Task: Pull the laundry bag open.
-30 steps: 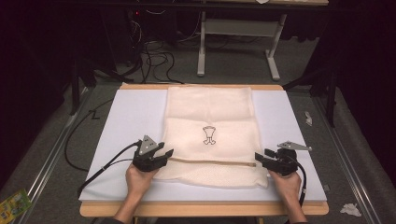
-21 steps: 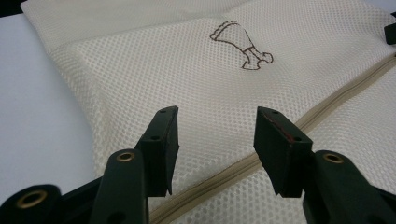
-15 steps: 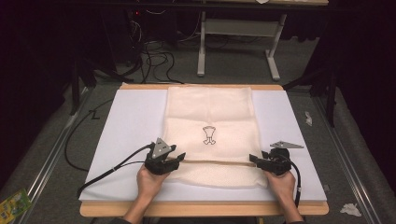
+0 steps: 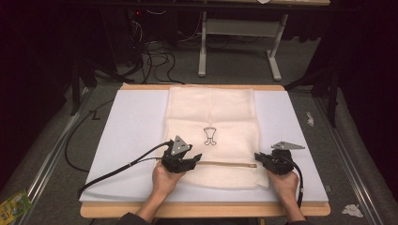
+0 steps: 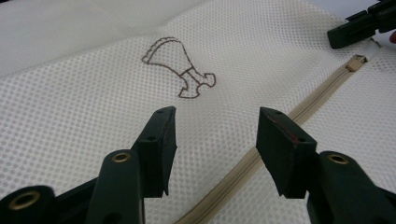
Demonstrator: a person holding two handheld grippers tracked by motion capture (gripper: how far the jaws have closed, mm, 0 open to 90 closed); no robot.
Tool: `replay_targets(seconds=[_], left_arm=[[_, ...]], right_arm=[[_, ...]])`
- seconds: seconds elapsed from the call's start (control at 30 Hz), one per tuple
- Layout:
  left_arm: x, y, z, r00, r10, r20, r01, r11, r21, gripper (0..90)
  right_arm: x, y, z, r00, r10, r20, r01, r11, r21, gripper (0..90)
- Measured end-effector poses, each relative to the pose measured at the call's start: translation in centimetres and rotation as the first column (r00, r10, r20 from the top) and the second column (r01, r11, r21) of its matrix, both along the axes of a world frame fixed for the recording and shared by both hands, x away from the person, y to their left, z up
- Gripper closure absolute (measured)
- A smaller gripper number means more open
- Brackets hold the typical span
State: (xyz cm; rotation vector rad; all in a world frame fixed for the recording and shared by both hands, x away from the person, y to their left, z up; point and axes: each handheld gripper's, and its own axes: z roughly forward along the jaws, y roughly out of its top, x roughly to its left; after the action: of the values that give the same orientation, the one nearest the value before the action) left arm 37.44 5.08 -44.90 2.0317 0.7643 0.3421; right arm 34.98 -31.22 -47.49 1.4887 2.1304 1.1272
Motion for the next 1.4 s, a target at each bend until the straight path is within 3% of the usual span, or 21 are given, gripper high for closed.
replay_targets(seconds=[0.23,0.33,0.53,0.63,0.73,0.9,1.0,1.1,1.23,1.4], left_arm=[[0.2,-1.2,0.3,0.9995,-0.022,-0.023,0.022,0.9996,-0.020,44.2],[0.2,-2.0,0.5,0.9993,-0.027,-0.025,0.028,0.9995,0.015,42.1],[0.0,-3.6,0.6,0.9972,-0.069,-0.030,0.070,0.9975,0.012,41.2],[0.1,-4.2,0.4,0.9951,-0.082,-0.054,0.083,0.9966,0.001,41.1],[0.0,-5.0,0.5,0.9936,-0.101,-0.050,0.102,0.9947,0.013,40.8],[0.2,-5.6,0.2,0.9918,-0.100,-0.080,0.098,0.9948,-0.029,40.5],[-0.4,-6.7,0.1,0.9914,-0.113,-0.066,0.114,0.9933,0.017,51.7],[-0.8,-7.6,0.1,0.9898,-0.130,-0.057,0.132,0.9907,0.032,54.0],[-0.8,-8.2,0.2,0.9886,-0.134,-0.068,0.135,0.9908,0.010,55.2],[-1.1,-9.0,0.4,0.9888,-0.141,-0.049,0.142,0.9897,0.018,56.6]], right_arm=[[0.0,-0.3,0.6,0.9999,0.008,0.012,-0.008,0.9999,0.015,86.4],[-0.1,-0.3,1.0,0.9997,0.011,0.020,-0.011,0.9997,0.022,86.6],[-0.1,-0.5,1.6,0.9993,0.021,0.031,-0.022,0.9991,0.036,86.8],[-0.1,-0.6,1.6,0.9993,0.021,0.030,-0.022,0.9985,0.051,86.8],[-0.1,-0.5,1.9,0.9991,0.023,0.035,-0.025,0.9984,0.050,86.8],[0.1,-0.7,1.9,0.9991,0.026,0.034,-0.028,0.9983,0.051,86.8],[0.1,-0.8,2.1,0.9986,0.037,0.039,-0.039,0.9977,0.056,87.2],[0.1,-0.9,2.3,0.9988,0.038,0.029,-0.041,0.9966,0.072,87.4],[0.2,-0.8,2.7,0.9979,0.046,0.046,-0.049,0.9963,0.070,87.5],[0.3,-0.8,2.9,0.9980,0.047,0.043,-0.050,0.9966,0.066,87.6]])
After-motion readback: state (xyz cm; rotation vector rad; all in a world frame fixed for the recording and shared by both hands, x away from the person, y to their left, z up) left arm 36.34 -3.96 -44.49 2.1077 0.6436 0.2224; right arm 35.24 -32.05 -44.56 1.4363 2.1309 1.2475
